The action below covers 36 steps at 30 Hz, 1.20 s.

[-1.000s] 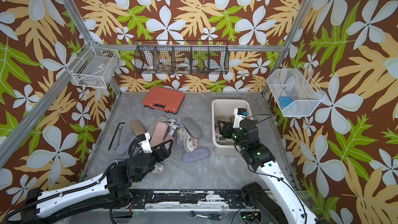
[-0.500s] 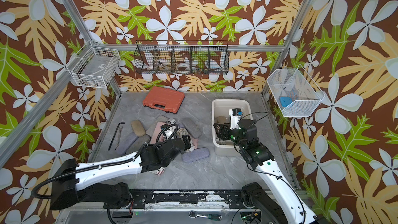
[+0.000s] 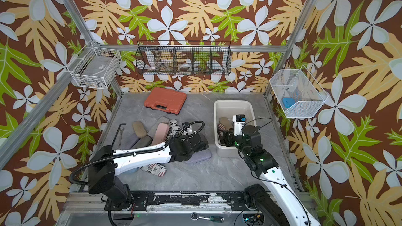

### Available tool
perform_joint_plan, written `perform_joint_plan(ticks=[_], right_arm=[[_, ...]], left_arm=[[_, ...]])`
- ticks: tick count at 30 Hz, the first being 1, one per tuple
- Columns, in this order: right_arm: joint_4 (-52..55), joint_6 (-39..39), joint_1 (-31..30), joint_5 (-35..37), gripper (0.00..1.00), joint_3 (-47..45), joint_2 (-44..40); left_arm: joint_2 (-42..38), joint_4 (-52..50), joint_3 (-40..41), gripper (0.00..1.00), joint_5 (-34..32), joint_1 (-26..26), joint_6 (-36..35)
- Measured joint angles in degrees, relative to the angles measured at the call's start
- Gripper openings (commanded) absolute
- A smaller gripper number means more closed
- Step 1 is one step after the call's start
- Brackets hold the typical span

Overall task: Put the glasses cases into the storage boxes
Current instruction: Pick up the glasses case.

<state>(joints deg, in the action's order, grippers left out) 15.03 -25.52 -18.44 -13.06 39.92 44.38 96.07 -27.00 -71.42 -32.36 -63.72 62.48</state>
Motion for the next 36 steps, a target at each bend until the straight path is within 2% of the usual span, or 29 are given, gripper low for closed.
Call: perform_joint_plan(ticks=[8,10,13,24,30,36], right_arm=[[0.9,0.3,0.0,1.4,0.79,1.0,-0.8],[1.2,0.3,0.0,1.6,0.87,1.5,-1.1],[2.3,0.7,0.0,2.6,0.92,2.0,-1.8],[3.7,0.7,0.0,3.0,0.93,2.1,-3.1],[3.9,0.7,0.0,3.0,0.93,2.1,-3.3],[4.3,0.7,0.0,3.0,0.93,2.1,-4.0]], left_arm=[[3.6,0.1,-1.9,1.00,5.5,0.6,-2.6],[4.1,-0.7,-2.6,1.00,5.7,0.6,-2.6],[4.7,-1.4,-2.6,1.00,6.6,1.8,-2.7],[3.2,-6.1,1.4,0.99,5.2,4.4,-0.9],[6.8,-5.0,0.2,0.98,6.1,4.6,-1.1],[8.1,-3.7,0.5,0.93,6.0,5.7,-1.3]])
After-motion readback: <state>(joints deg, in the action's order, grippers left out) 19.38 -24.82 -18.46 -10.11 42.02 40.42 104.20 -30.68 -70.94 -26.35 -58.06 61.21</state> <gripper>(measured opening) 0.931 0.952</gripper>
